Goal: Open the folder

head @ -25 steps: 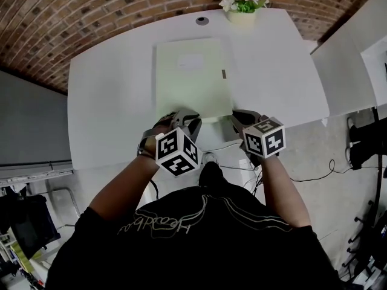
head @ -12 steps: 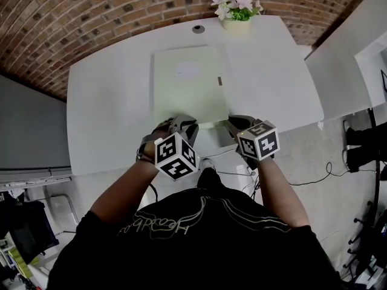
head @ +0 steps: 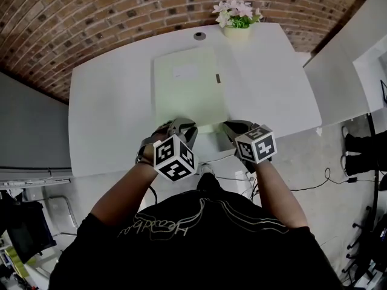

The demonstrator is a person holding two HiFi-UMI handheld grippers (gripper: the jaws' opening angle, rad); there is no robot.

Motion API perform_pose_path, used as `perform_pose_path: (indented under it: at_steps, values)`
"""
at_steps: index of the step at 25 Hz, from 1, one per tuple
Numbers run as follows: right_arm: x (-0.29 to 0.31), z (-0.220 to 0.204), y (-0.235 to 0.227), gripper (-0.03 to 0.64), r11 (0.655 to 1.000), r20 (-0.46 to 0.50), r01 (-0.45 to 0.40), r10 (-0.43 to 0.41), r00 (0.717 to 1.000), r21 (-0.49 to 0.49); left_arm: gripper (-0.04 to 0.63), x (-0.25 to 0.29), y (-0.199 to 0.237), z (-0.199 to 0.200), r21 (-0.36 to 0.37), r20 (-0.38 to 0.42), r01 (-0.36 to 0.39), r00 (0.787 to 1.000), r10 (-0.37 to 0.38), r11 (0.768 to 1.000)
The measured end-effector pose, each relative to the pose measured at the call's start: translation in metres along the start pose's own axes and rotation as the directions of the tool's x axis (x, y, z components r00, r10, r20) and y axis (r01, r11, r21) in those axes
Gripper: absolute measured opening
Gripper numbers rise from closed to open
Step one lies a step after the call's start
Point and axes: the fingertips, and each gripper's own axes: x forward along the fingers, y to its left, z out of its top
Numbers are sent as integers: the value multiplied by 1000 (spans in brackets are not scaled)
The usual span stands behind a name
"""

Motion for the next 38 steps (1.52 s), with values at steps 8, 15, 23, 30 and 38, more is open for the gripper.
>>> perform_pose_path:
  at_steps: [8,15,23,30,38]
  values:
    - [0,1,0,2,1000,-2,10,-10,1000,-8,31,-11,4,-2,-2,11,-53,999,53,999]
    - [-1,3,3,2,999,-10,21,-21,1000,-32,31,-24,11,-3,-43,33,-110,993,111,993]
    - [0,2,-2,2,999,-14,42,-43,999,-31,31,-39,21,-9,-94,44,-172,983,177,981]
    - [2,0,-5,2,997,-21,66,-66,998,-35,31,-54,29,-18,-147,41,-219,973,227,965]
    - [2,2,-5,2,996,-30,73,-74,997,-42,31,-69,38,-27,-202,45,-251,963,265,947]
